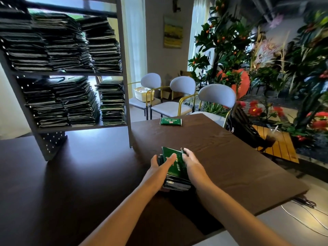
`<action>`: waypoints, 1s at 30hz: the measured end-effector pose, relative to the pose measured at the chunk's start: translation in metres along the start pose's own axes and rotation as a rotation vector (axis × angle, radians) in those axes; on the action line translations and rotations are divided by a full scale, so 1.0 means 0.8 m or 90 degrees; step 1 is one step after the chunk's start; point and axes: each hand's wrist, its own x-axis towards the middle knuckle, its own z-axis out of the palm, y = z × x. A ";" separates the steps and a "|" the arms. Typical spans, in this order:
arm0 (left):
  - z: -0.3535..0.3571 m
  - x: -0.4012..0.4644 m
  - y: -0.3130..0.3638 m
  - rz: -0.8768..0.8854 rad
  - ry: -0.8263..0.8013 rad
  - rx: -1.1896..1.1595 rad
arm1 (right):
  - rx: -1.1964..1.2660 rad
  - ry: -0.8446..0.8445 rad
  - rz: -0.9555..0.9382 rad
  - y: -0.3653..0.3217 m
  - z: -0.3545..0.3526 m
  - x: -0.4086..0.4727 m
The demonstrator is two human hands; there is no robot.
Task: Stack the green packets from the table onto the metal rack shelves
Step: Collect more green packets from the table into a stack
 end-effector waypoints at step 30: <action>-0.004 0.012 -0.030 0.217 -0.088 -0.050 | 0.419 -0.100 -0.168 0.015 0.011 -0.007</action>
